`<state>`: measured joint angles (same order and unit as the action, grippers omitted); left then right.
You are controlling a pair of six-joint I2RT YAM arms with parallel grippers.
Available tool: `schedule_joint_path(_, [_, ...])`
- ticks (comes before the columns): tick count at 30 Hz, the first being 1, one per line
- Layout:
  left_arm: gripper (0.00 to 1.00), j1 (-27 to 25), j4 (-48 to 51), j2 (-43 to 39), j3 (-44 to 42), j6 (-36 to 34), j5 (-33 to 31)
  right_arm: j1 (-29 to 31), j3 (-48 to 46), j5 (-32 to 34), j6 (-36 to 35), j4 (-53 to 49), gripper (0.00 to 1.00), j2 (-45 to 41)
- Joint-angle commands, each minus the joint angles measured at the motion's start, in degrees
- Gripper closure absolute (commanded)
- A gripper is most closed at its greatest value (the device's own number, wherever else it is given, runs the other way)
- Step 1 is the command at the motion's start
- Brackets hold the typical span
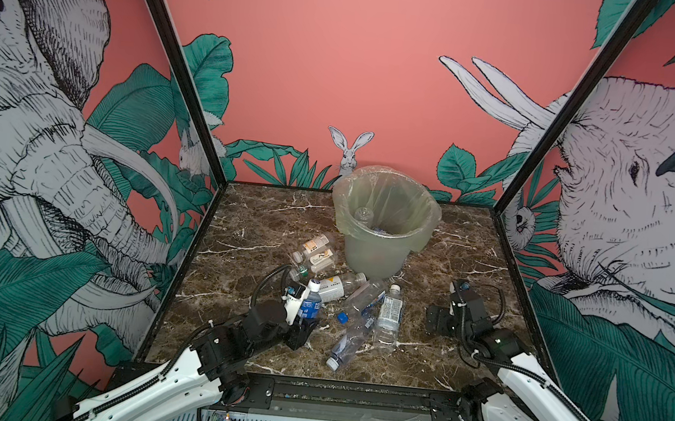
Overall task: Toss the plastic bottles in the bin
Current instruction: 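Close the left gripper around the blue-labelled bottle, then lift the blue-labelled bottle with the left gripper and release it into the bin, then withdraw the empty left gripper from the bin toward the bottles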
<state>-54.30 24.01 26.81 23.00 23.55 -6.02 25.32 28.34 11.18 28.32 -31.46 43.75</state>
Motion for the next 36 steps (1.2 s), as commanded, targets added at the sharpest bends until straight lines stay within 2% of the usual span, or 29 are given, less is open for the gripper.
schedule_joint_path(1, [0.51, -0.3, -0.3, -1.2, 2.7, -2.1, -3.6, -0.3, -0.1, 0.6, 0.3, 1.3, 0.01, 0.5])
schedule_joint_path(5, [0.5, -0.3, -4.3, 1.0, 9.1, -5.5, -5.0, -0.3, 0.0, 0.6, 0.3, 1.5, 0.01, 0.8])
schedule_joint_path(8, [0.5, -0.3, -7.8, 7.2, 18.3, -10.8, -6.7, -0.3, 0.1, 0.7, 0.3, 1.5, 0.0, 1.0])
schedule_joint_path(14, [0.5, 0.1, -14.7, 29.5, 43.6, -23.2, -4.5, -0.3, 0.4, 0.7, 0.4, 1.6, 0.01, 1.9])
schedule_joint_path(17, [0.49, 4.1, -13.0, 44.2, 59.7, -24.3, 2.7, -0.3, 0.4, 0.4, 0.3, 1.6, 0.0, 2.1])
schedule_joint_path(19, [0.38, 7.5, -7.6, 55.2, 72.3, -23.7, 6.0, -0.3, 0.4, 0.3, 0.3, 1.6, 0.0, 2.0])
schedule_joint_path(21, [0.11, 10.3, 0.0, 66.0, 85.9, -23.4, 6.8, -0.4, 0.5, 0.1, 0.3, 1.4, 0.0, 2.0])
schedule_joint_path(22, [0.01, 11.1, 3.2, 69.2, 90.6, -23.1, 6.8, -0.3, 0.6, 0.0, 0.3, 1.3, 0.0, 2.1])
schedule_joint_path(23, [0.0, 11.9, 4.9, 71.9, 94.2, -22.7, 5.8, -0.3, 0.6, -0.1, 0.2, 1.2, 0.01, 2.1])
schedule_joint_path(25, [0.0, 13.1, 3.7, 72.2, 96.0, -22.0, 6.9, -0.3, 0.6, -0.5, 0.2, 0.8, 0.01, 2.0])
schedule_joint_path(29, [0.0, 13.3, -2.4, 65.6, 92.4, -23.5, 7.8, -0.3, 0.3, -0.6, 0.3, 0.9, 0.01, 1.1])
schedule_joint_path(32, [0.0, 13.3, -3.9, 60.7, 87.9, -23.5, 7.7, -0.3, 0.2, -0.5, 0.3, 0.9, 0.0, 0.8])
schedule_joint_path(36, [0.0, 13.3, -6.0, 53.4, 77.7, -22.1, 7.7, -0.3, 0.3, -0.5, 0.3, 0.9, 0.01, 1.0])
